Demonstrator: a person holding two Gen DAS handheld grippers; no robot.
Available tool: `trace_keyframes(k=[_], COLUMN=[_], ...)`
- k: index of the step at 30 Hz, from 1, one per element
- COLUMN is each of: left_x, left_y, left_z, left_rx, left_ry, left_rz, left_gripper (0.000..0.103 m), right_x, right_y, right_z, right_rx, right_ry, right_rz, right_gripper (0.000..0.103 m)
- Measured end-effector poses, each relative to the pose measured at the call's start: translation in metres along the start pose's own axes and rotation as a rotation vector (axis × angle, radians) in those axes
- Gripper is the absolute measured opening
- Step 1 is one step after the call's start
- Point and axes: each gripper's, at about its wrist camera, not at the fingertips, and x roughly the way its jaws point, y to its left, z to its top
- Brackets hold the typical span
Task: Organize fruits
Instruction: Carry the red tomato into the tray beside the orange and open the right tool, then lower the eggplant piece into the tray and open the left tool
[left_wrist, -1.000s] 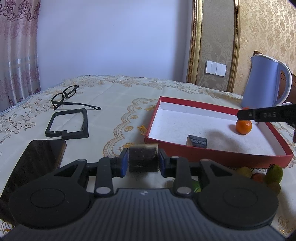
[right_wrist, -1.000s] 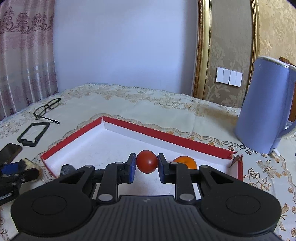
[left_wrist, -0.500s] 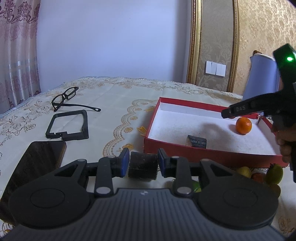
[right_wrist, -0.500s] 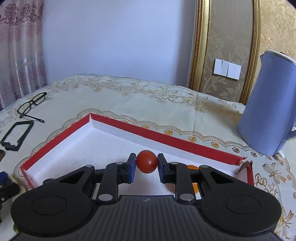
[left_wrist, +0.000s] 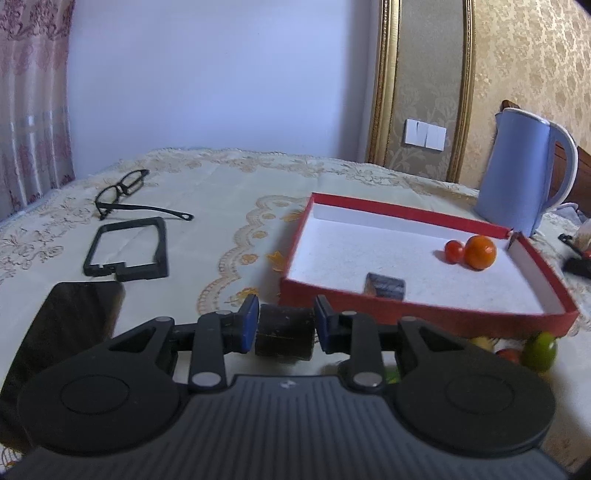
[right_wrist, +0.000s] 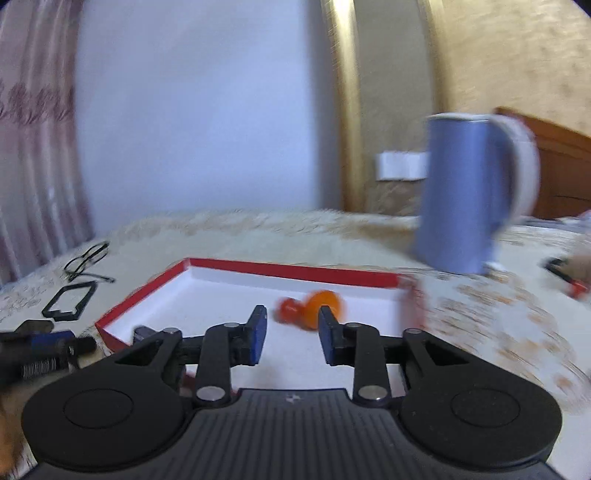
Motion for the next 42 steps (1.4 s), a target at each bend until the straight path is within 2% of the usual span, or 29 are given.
trace_keyframes(k=[2, 5, 9, 11, 14, 16, 17, 18, 19, 20, 24, 28, 31, 33, 34, 35, 36, 39, 42], left_x=[0.000, -0.001, 0.016, 0.029, 0.053, 0.062, 0.060, 0.052, 0.042, 0.026, -0.020, -0.045, -0.046, -0.042, -0.039, -0.037, -0.034, -0.036, -0.038], left_y=[-0.008, -0.036, -0.070, -0.085, -0.103, -0.107, -0.106, -0.104, -0.101, -0.096, -0.070, -0.042, -0.029, -0.020, -0.017, -0.011, -0.008, -0.005, -0.013], left_z=[0.011, 0.033, 0.063, 0.074, 0.081, 0.083, 0.084, 0.084, 0.083, 0.081, 0.062, 0.022, -0.003, -0.014, -0.016, -0.019, -0.020, -0.024, -0.025], left_rx=[0.001, 0.062, 0.114, 0.128, 0.181, 0.179, 0.171, 0.165, 0.162, 0.166, 0.202, 0.245, 0.255, 0.246, 0.232, 0.215, 0.199, 0.233, 0.321], left_ry=[0.011, -0.010, 0.007, 0.015, 0.049, 0.085, 0.082, 0.051, 0.009, -0.048, -0.105, -0.080, -0.029, -0.003, 0.016, 0.036, 0.053, 0.037, 0.011], left_rz=[-0.028, -0.041, -0.087, -0.090, -0.155, -0.183, -0.174, -0.160, -0.149, -0.125, -0.055, -0.060, -0.045, -0.032, -0.041, -0.063, -0.102, -0.173, -0.175], left_gripper=[0.029, 0.029, 0.029, 0.029, 0.029, 0.040, 0.060, 0.085, 0.095, 0.102, 0.100, 0.094, 0.081, 0.065, 0.062, 0.054, 0.049, 0.047, 0.045], right_x=[-0.018, -0.032, -0.033, -0.035, -0.035, -0.034, -0.035, -0.036, -0.037, -0.037, -0.038, -0.041, -0.048, -0.051, -0.053, -0.055, -0.057, -0.062, -0.067], right_y=[-0.011, -0.029, -0.036, -0.033, -0.028, -0.027, -0.027, -0.027, -0.027, -0.028, -0.029, -0.028, -0.023, -0.017, -0.015, -0.013, -0.011, -0.006, -0.007], right_z=[-0.016, -0.030, -0.035, -0.035, -0.037, -0.037, -0.037, -0.037, -0.038, -0.038, -0.038, -0.039, -0.041, -0.043, -0.044, -0.044, -0.045, -0.046, -0.046], right_rx=[-0.009, 0.025, 0.044, 0.031, 0.002, -0.002, 0.001, 0.004, 0.007, 0.011, 0.010, 0.008, -0.013, -0.031, -0.039, -0.044, -0.050, -0.075, -0.064], right_ry=[-0.026, -0.074, -0.086, -0.104, -0.115, -0.109, -0.113, -0.118, -0.120, -0.123, -0.136, -0.150, -0.195, -0.180, -0.172, -0.170, -0.170, -0.165, -0.171], right_rz=[-0.086, -0.191, -0.210, -0.206, -0.219, -0.231, -0.244, -0.252, -0.256, -0.260, -0.260, -0.261, -0.267, -0.276, -0.267, -0.257, -0.246, -0.236, -0.229], right_gripper=[0.054, 0.058, 0.061, 0.078, 0.091, 0.092, 0.092, 0.095, 0.101, 0.103, 0.103, 0.103, 0.103, 0.103, 0.103, 0.103, 0.103, 0.103, 0.103])
